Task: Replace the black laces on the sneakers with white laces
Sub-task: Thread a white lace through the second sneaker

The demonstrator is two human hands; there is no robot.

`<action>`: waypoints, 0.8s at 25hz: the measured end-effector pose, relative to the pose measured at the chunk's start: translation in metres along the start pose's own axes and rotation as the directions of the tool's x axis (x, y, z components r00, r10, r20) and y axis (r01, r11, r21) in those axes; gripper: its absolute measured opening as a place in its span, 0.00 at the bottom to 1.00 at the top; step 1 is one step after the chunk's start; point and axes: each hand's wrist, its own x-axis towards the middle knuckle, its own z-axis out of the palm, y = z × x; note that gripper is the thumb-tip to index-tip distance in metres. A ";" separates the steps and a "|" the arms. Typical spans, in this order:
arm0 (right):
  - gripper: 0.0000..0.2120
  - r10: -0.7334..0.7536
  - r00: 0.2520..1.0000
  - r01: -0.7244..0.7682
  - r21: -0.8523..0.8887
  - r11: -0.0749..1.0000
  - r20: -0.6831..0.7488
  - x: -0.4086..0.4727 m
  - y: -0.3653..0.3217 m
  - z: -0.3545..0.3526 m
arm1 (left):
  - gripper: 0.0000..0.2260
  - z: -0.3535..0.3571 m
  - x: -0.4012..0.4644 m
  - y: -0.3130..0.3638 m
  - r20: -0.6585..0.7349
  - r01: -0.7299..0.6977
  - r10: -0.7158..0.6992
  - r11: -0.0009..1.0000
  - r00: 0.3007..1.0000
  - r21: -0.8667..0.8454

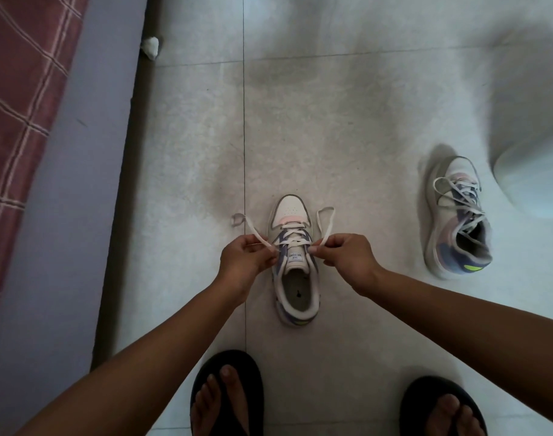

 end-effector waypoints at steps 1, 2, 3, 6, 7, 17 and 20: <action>0.03 0.011 1.000 -0.011 0.006 1.000 0.001 0.000 0.000 0.001 | 0.07 0.001 -0.001 0.000 -0.001 -0.015 0.015 0.999 1.000 0.039; 0.03 0.020 1.000 -0.020 0.016 1.000 0.002 -0.001 0.000 0.001 | 0.06 0.002 -0.002 0.000 -0.005 -0.028 0.028 0.997 1.000 0.072; 0.03 0.024 1.000 -0.024 0.027 0.999 0.004 -0.001 0.000 0.002 | 0.06 0.002 -0.003 0.001 -0.009 -0.042 0.043 0.994 0.999 0.101; 0.06 -0.001 1.000 0.001 0.020 1.000 0.005 -0.003 0.002 0.001 | 0.07 0.000 -0.002 0.003 0.016 -0.089 0.088 0.979 0.996 0.185; 0.07 -0.013 1.000 0.013 0.014 1.000 0.001 -0.003 0.002 0.001 | 0.07 0.000 -0.002 0.003 0.026 -0.098 0.095 0.974 0.995 0.205; 0.15 0.001 0.996 0.003 0.044 0.999 -0.095 0.005 -0.003 0.001 | 0.06 0.002 0.001 -0.012 0.046 -0.281 0.284 0.891 0.958 0.355; 0.11 -0.102 0.990 0.086 -0.159 0.983 -0.096 -0.004 -0.003 0.003 | 0.06 0.003 -0.008 -0.018 0.155 -0.462 0.455 0.707 0.877 0.535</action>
